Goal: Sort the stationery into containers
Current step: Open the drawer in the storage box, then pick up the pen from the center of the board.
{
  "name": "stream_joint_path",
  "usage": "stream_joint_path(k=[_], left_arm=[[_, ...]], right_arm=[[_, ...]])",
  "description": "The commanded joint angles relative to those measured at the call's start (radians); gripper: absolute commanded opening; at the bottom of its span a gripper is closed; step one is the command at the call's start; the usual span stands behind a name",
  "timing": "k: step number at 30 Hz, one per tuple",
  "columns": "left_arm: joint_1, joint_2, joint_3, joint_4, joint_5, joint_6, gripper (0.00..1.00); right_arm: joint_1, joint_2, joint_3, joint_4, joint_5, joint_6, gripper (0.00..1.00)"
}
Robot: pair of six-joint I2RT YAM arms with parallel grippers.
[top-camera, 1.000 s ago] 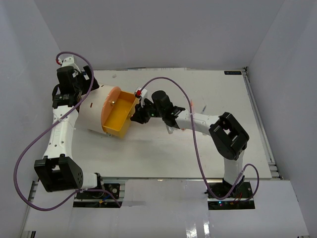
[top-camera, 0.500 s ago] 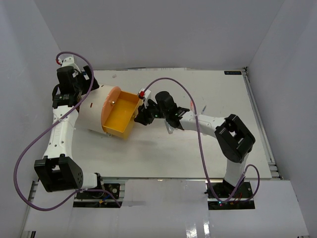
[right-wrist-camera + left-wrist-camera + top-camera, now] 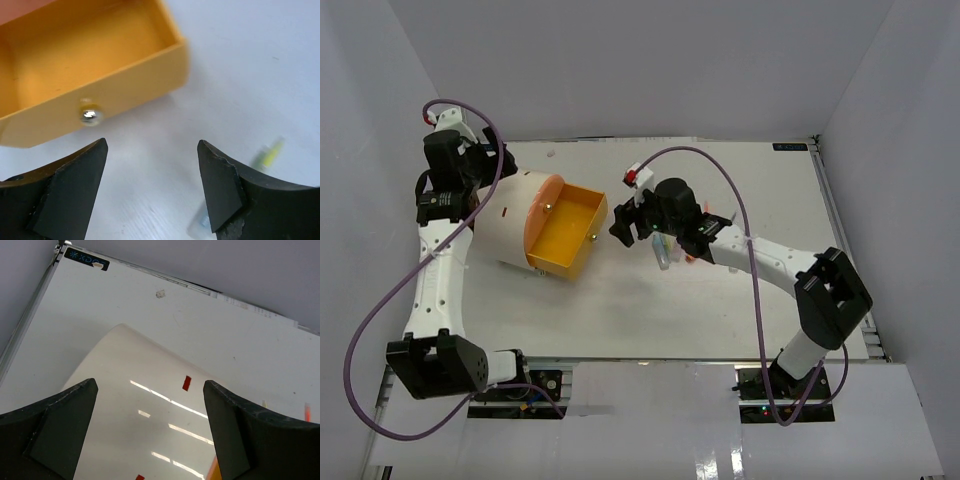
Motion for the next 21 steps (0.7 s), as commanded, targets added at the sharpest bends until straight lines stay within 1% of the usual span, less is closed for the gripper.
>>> stream_joint_path(k=[1,3,4,6,7,9,11,15,21], left_arm=[[-0.005,-0.103,0.044,-0.031,0.059,-0.016,0.98],[-0.028,-0.162,0.008,-0.032,0.057,-0.013,0.98],[-0.055,-0.18,-0.005,-0.04,0.045,-0.011,0.98],[-0.085,-0.232,-0.048,-0.052,0.019,0.01,0.98],[-0.149,-0.25,-0.064,-0.069,-0.023,0.019,0.98],[-0.186,-0.313,-0.111,-0.09,-0.07,0.036,0.98],[-0.221,-0.358,-0.136,-0.103,-0.111,0.044,0.98],[-0.257,-0.464,-0.177,-0.14,-0.139,0.048,0.98],[-0.28,-0.553,-0.233,-0.181,-0.168,0.05,0.98]], right_arm=[[-0.055,-0.085,0.003,-0.149,0.328,0.061,0.79],[-0.085,-0.105,-0.002,-0.215,0.423,0.113,0.78],[-0.125,-0.125,-0.008,-0.261,0.476,0.131,0.78],[-0.176,-0.145,-0.037,-0.298,0.499,0.195,0.77],[-0.231,-0.159,-0.048,-0.324,0.508,0.217,0.77],[-0.283,-0.162,-0.077,-0.344,0.514,0.266,0.77],[-0.348,-0.151,-0.086,-0.358,0.507,0.277,0.76],[-0.427,-0.07,-0.063,-0.375,0.493,0.315,0.72],[-0.465,0.063,-0.019,-0.393,0.484,0.369,0.67]])
